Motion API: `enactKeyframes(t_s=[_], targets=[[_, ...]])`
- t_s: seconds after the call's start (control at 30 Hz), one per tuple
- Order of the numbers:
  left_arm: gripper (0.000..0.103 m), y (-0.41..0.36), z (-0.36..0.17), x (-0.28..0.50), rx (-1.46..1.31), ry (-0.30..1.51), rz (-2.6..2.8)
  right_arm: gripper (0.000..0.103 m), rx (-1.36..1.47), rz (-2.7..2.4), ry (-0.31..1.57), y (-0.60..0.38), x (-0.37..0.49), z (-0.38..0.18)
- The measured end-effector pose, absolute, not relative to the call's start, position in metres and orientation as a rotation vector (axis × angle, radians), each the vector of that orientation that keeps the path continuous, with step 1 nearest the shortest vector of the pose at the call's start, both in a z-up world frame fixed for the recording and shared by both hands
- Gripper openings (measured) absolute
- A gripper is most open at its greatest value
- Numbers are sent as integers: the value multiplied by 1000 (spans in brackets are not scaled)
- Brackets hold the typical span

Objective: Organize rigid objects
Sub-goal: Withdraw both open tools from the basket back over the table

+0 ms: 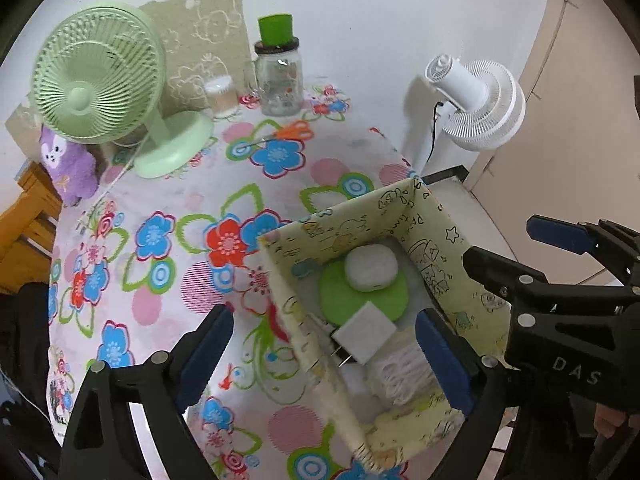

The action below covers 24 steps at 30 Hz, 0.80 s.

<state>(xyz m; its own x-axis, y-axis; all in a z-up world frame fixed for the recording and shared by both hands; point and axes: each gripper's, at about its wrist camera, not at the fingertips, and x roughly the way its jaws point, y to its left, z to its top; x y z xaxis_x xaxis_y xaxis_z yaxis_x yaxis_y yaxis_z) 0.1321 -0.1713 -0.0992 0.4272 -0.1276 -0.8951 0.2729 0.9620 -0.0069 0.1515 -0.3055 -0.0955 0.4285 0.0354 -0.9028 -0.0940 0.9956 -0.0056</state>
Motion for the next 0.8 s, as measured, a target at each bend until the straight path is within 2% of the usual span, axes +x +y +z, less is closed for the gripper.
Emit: enactKeyframes(t_s=[0.3,0.43,0.8], targets=[[97,-126,-80,106,113,1069,-266,77,-58,86,1090,-262,126,-72],[98,-102,-73,95,121,1052,-264,81,-54,81,1072,-242,114,-65],[99,-35,-67,65,127,1031,-275,81,-60,68,1052,-174,78,-56]])
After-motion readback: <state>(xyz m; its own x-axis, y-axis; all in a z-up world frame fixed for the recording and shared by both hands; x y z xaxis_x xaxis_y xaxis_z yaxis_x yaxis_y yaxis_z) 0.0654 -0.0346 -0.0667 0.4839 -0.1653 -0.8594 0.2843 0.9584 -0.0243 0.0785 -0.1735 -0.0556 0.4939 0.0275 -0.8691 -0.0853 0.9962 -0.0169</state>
